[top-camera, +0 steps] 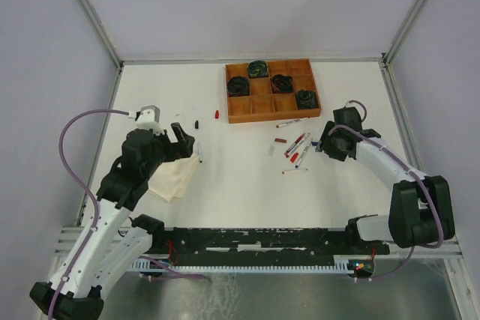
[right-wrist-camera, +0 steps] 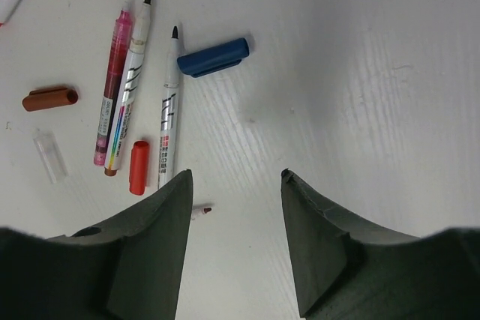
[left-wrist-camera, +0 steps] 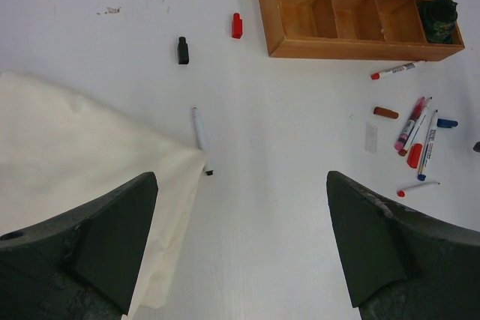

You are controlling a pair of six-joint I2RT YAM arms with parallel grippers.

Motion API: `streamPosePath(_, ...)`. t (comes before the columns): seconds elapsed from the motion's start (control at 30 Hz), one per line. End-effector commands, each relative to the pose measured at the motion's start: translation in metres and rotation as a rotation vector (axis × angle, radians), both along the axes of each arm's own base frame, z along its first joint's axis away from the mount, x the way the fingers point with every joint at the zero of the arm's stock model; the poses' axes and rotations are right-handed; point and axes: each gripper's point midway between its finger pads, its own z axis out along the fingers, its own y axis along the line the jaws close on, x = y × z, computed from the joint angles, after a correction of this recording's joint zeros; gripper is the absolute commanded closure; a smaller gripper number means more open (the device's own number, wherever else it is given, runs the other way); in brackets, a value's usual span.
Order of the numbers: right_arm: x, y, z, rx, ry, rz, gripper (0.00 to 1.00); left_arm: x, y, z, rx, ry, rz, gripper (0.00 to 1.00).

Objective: Insert the pens into the pen caps
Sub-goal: Pick up the pen from the center of the board.

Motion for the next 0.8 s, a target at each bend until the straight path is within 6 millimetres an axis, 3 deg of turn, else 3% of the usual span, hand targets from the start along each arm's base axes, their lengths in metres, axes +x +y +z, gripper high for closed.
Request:
streamPosePath(0.0,0.026,0.019,0.005,0.029,-0.066,-0.018,0.43,0.005,-0.01,0.013,-0.059,-0.047,-0.021,0.01)
streamPosePath(0.37,0.046,0.051,-0.011,-0.026,-0.023,0.031,0.52,0.005,-0.013,0.014,-0.068,-0.049,-0.037,0.01)
streamPosePath(0.77,0.045,0.054,-0.02,-0.114,0.012,0.037,0.61,0.004,-0.013,0.015,-0.068,-0.052,-0.037,0.01)
